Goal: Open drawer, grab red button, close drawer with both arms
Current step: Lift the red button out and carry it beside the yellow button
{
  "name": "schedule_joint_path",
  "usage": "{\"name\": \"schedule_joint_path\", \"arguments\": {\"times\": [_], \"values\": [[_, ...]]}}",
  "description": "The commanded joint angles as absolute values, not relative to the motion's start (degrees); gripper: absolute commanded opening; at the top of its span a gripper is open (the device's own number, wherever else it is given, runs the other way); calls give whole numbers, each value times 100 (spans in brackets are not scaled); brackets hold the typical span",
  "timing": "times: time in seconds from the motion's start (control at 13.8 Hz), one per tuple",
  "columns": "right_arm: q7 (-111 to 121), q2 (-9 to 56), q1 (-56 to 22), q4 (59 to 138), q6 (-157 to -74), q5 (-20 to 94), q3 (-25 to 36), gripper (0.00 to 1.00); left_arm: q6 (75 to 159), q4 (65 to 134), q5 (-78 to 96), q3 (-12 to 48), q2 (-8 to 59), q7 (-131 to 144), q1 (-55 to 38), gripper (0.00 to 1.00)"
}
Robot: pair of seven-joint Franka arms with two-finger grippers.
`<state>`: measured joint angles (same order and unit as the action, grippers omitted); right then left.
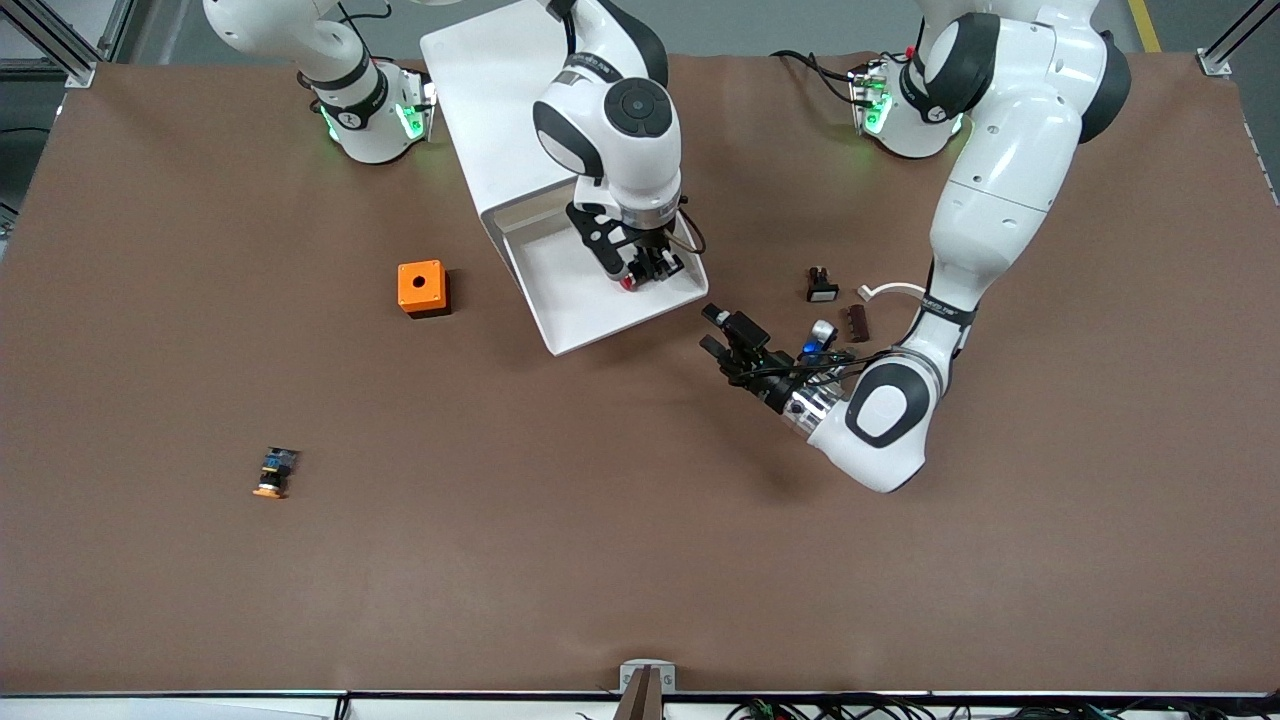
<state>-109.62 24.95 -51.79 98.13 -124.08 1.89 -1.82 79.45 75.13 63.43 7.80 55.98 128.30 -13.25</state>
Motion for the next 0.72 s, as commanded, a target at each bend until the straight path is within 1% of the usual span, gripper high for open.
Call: {"name": "schedule_joint_path", "arguments": {"times": [0.0, 0.14, 0.22, 0.43, 0.51, 0.65], "values": [[-10908, 2575, -5203, 9581, -12349, 176, -141, 0, 7937, 7041, 6434, 782, 5695, 12106, -1354, 100], [-10567, 2505, -5020, 9388, -12218, 185, -132, 0, 7937, 6865, 6399, 678, 5687, 11403, -1371, 100], [-10286, 2470, -4879, 9265, -11947, 185, -123, 0, 7937, 6838, 6398, 520, 5669, 10990, -1432, 100], [-8716, 2426, -4212, 8615, -10814, 185, -114, 0, 7937, 6838, 6372, 309, 5643, 9786, -1581, 100], [-8049, 2356, -3949, 8587, -10654, 185, -114, 0, 7945, 6829, 6250, 203, 5608, 9365, -1695, 100], [-6879, 2268, -3325, 8639, -10635, 185, -114, 0, 8024, 6829, 6039, 10, 5380, 8329, -1880, 100]]}}
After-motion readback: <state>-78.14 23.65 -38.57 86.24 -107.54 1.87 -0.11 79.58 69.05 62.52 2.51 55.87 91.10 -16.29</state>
